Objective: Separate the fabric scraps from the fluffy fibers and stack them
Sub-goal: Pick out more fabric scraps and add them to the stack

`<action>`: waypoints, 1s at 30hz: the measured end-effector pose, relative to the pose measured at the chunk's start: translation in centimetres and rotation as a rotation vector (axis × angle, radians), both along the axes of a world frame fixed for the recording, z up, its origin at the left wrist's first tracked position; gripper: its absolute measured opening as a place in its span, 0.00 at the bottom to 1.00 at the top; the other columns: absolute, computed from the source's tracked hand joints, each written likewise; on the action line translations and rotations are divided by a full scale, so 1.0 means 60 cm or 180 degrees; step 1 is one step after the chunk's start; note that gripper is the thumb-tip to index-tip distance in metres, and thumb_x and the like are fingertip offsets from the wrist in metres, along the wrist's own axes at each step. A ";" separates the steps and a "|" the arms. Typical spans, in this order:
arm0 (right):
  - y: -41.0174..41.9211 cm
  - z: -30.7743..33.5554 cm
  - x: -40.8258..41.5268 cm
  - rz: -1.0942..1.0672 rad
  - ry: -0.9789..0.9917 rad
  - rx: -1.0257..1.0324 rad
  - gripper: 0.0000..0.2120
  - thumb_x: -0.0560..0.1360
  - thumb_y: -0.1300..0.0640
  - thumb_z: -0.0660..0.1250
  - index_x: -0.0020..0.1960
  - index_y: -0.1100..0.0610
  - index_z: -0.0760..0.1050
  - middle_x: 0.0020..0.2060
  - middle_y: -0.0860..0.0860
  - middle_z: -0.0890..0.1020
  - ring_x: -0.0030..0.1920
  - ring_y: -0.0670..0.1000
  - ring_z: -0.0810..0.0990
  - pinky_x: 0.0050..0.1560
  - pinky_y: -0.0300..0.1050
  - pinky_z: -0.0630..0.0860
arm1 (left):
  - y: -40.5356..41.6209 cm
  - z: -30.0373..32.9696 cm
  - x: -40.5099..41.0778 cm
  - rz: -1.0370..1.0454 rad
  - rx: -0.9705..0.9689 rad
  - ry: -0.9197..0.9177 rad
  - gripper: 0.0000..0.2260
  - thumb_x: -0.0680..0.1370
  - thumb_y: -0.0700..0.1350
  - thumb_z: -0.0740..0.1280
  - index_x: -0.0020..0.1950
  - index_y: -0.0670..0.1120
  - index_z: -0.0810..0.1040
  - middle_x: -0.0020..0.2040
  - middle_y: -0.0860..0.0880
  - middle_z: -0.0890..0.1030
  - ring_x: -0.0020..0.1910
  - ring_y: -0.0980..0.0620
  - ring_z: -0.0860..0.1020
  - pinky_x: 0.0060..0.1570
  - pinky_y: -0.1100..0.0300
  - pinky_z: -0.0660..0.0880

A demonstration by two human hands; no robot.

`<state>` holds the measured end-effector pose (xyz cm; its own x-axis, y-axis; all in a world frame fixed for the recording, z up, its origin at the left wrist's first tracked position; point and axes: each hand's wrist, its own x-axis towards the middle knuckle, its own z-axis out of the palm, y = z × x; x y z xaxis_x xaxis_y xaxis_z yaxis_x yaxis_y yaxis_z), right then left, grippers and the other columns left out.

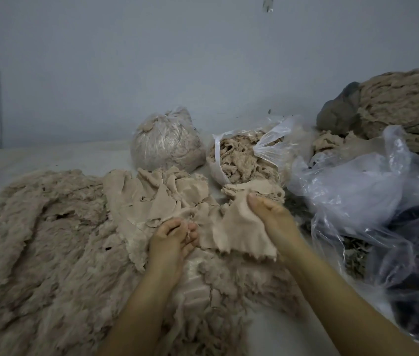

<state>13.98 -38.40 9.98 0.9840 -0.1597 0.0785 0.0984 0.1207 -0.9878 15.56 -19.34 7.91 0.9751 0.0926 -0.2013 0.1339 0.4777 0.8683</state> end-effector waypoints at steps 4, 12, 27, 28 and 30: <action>-0.059 -0.018 0.056 -0.0852 0.0133 -0.0800 0.23 0.77 0.48 0.66 0.48 0.71 0.77 0.36 0.62 0.75 0.38 0.52 0.73 0.43 0.45 0.68 | 0.016 -0.007 -0.002 0.0097 0.0083 -0.0113 0.04 0.79 0.35 0.63 0.50 0.43 0.75 0.34 0.47 0.84 0.31 0.55 0.81 0.32 0.62 0.79; -0.054 -0.076 0.012 -0.1358 -0.0825 -0.3332 0.10 0.76 0.60 0.66 0.57 0.57 0.78 0.49 0.54 0.78 0.53 0.56 0.74 0.54 0.49 0.70 | 0.016 -0.009 -0.002 0.0757 0.0301 -0.0585 0.06 0.79 0.35 0.62 0.47 0.44 0.75 0.39 0.44 0.83 0.34 0.55 0.82 0.35 0.66 0.79; -0.080 -0.151 -0.023 -0.0220 -0.1217 -0.4808 0.12 0.69 0.64 0.69 0.52 0.62 0.82 0.50 0.59 0.84 0.53 0.60 0.83 0.58 0.69 0.68 | 0.016 -0.090 0.013 -0.1567 0.4198 -0.1238 0.16 0.76 0.44 0.68 0.64 0.51 0.74 0.59 0.55 0.76 0.57 0.58 0.74 0.48 0.71 0.66; -0.087 -0.145 -0.020 -0.0106 -0.1189 -0.4890 0.12 0.70 0.65 0.68 0.53 0.63 0.82 0.51 0.59 0.83 0.54 0.60 0.82 0.59 0.69 0.68 | 0.019 -0.085 0.013 -0.1553 0.3917 -0.1184 0.13 0.76 0.44 0.69 0.60 0.52 0.76 0.56 0.56 0.77 0.55 0.59 0.74 0.46 0.74 0.67; -0.094 -0.137 -0.013 0.0080 -0.0863 -0.4876 0.14 0.79 0.62 0.61 0.63 0.59 0.76 0.63 0.55 0.77 0.66 0.55 0.74 0.71 0.60 0.58 | 0.020 -0.070 0.007 -0.1502 0.3230 -0.1074 0.09 0.74 0.43 0.71 0.52 0.52 0.78 0.47 0.58 0.78 0.48 0.59 0.76 0.41 0.76 0.68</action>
